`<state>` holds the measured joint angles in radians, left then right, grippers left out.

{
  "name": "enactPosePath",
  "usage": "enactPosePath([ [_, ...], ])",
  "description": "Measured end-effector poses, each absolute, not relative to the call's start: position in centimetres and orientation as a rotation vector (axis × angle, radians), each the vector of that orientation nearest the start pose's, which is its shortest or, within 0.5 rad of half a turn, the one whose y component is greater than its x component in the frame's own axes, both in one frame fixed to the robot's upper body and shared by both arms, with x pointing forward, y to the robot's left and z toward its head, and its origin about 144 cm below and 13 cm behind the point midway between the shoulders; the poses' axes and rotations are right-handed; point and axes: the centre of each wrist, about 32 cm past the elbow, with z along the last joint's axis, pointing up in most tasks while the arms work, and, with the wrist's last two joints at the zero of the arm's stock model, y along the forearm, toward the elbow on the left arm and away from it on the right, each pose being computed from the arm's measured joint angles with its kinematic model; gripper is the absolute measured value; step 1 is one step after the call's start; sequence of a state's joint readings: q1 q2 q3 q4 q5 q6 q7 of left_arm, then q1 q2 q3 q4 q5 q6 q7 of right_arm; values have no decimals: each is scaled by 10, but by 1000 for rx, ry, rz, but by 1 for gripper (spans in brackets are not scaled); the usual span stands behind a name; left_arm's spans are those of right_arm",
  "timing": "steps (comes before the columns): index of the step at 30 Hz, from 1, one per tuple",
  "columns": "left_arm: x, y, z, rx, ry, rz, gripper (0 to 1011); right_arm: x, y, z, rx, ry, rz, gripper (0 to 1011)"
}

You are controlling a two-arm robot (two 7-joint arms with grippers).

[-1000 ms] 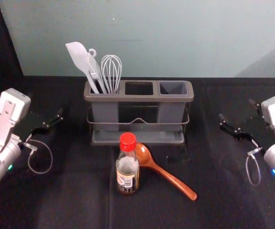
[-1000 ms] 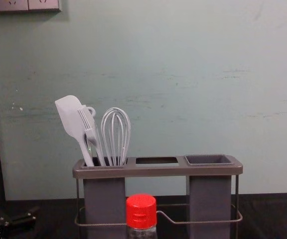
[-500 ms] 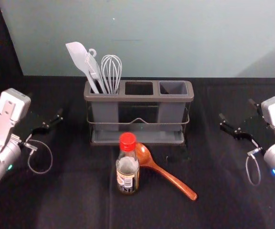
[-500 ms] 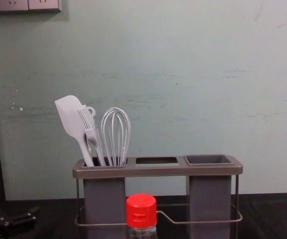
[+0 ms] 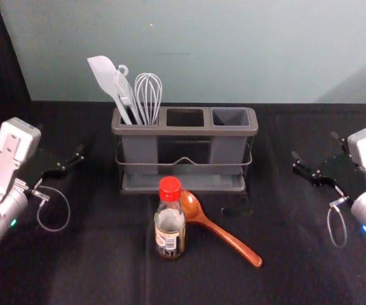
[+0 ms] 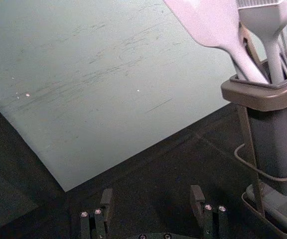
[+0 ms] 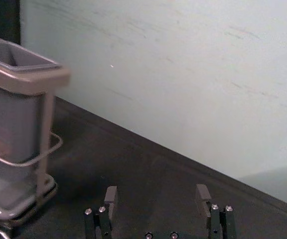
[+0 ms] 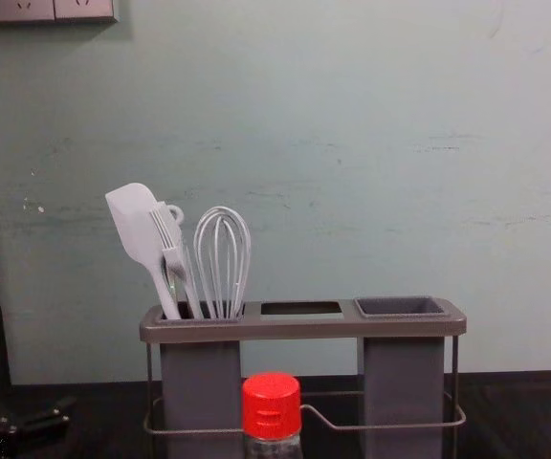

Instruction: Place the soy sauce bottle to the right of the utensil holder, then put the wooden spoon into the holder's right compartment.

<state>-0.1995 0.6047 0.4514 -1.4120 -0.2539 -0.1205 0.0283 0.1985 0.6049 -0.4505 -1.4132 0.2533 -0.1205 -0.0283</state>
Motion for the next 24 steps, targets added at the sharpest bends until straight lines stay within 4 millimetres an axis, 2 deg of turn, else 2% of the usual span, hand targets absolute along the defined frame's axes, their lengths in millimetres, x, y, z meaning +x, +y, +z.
enactPosePath([
  [5,489,310,1140,304,-285,1248,1000,472,-309,1142,-306,-308,-1226,1002],
  [14,489,310,1140,304,-285,1248,1000,428,-299,1143,-292,-302,-1163,1002],
  [15,489,310,1140,304,-285,1248,1000,428,-299,1143,-292,-302,-1163,1002],
  [24,489,310,1140,305,-285,1248,1000,392,-276,1144,-227,-288,-1103,1002],
])
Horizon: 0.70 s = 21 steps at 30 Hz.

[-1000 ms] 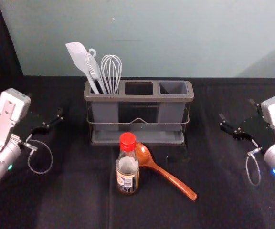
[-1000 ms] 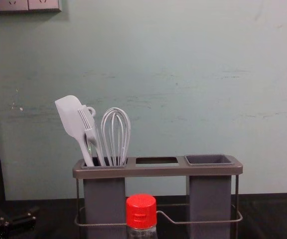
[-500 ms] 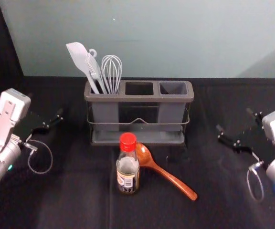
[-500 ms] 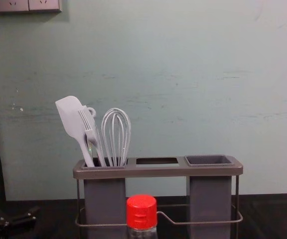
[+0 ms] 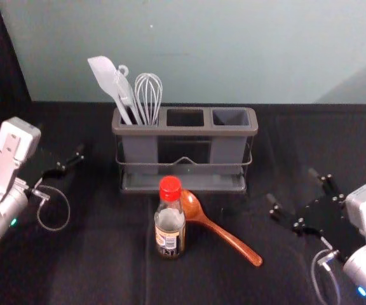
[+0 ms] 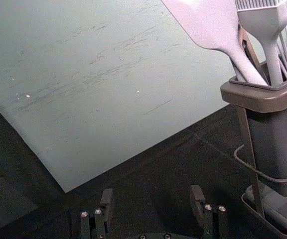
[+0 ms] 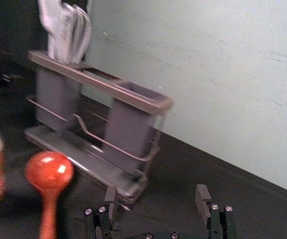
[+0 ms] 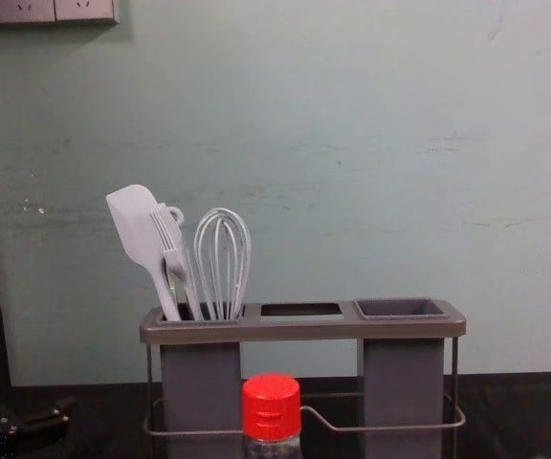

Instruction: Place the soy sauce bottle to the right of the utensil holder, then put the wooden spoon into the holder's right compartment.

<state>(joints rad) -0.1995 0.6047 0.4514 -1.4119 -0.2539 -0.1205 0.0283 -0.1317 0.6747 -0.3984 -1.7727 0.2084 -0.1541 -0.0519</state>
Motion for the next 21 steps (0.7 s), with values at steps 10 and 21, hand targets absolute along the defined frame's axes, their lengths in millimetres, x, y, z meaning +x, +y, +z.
enactPosePath([
  [10,489,310,1140,304,-285,1248,1000,369,-245,1145,-152,-247,-1002,1002],
  [21,489,310,1140,305,-285,1248,1000,362,-217,1147,-54,-173,-871,1002],
])
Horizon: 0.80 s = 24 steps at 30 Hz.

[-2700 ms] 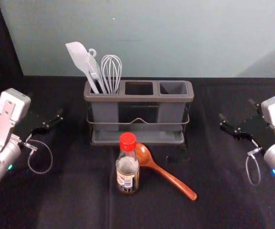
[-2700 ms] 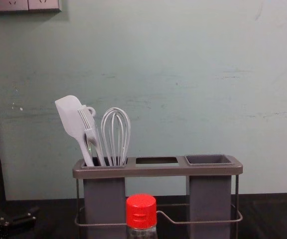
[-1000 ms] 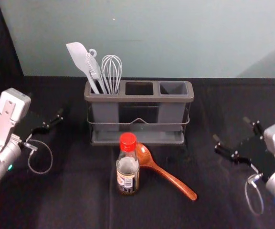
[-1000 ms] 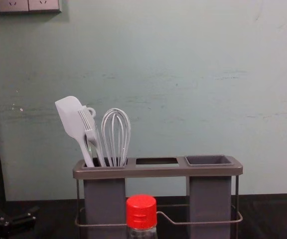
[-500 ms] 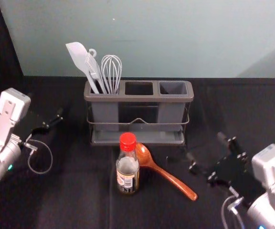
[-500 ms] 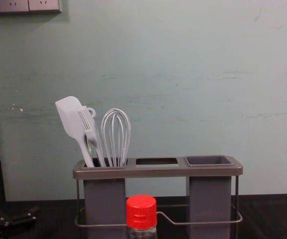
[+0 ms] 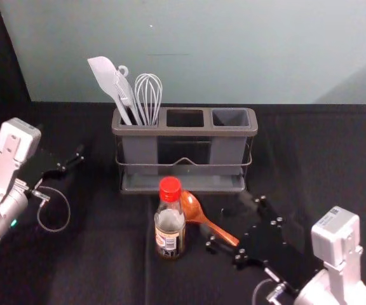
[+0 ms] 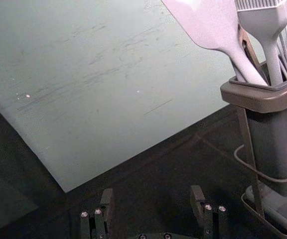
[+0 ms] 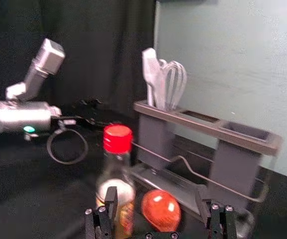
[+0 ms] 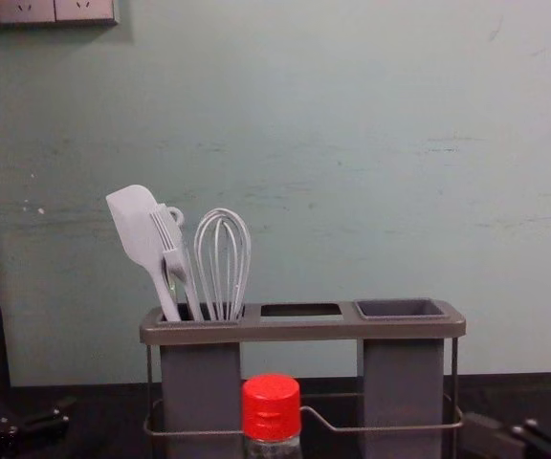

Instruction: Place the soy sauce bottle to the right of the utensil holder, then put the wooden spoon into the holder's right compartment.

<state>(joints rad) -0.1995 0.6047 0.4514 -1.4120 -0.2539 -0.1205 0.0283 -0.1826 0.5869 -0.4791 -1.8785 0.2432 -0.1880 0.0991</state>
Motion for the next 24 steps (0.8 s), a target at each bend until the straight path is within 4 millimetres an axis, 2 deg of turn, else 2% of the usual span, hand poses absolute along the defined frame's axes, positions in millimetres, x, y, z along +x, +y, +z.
enactPosePath([
  [11,489,310,1140,304,-285,1248,1000,380,-197,1156,10,-111,-754,1002],
  [24,489,310,1140,304,-285,1248,1000,419,-175,1155,7,-97,-718,1002],
])
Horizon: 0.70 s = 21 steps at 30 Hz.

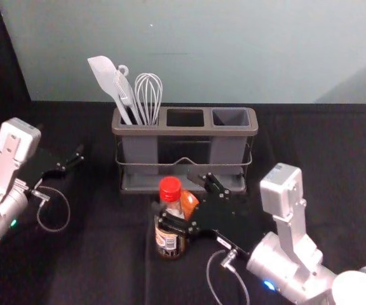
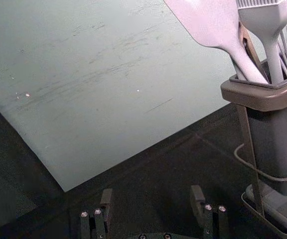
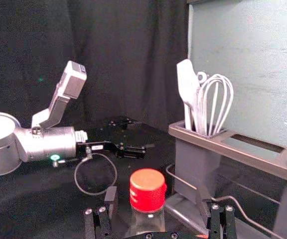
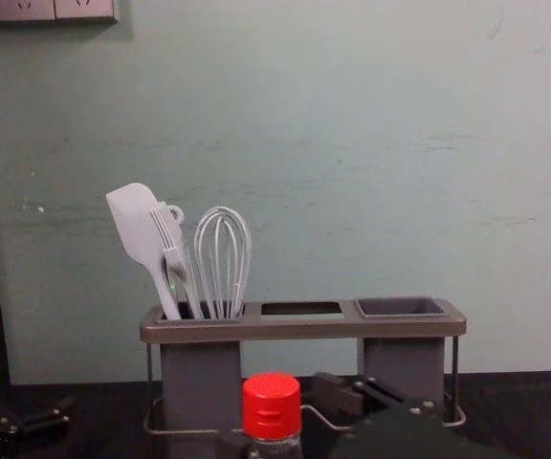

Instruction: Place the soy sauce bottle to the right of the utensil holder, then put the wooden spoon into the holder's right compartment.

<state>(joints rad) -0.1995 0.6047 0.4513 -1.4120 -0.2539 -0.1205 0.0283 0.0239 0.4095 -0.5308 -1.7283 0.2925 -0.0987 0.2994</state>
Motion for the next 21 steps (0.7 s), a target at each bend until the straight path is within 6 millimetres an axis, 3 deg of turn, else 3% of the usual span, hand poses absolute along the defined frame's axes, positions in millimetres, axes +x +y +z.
enactPosePath([
  [17,489,310,1140,304,-285,1248,1000,427,-170,1156,31,-80,-685,1002],
  [21,489,310,1140,304,-285,1248,1000,427,-170,1155,34,-75,-684,947],
])
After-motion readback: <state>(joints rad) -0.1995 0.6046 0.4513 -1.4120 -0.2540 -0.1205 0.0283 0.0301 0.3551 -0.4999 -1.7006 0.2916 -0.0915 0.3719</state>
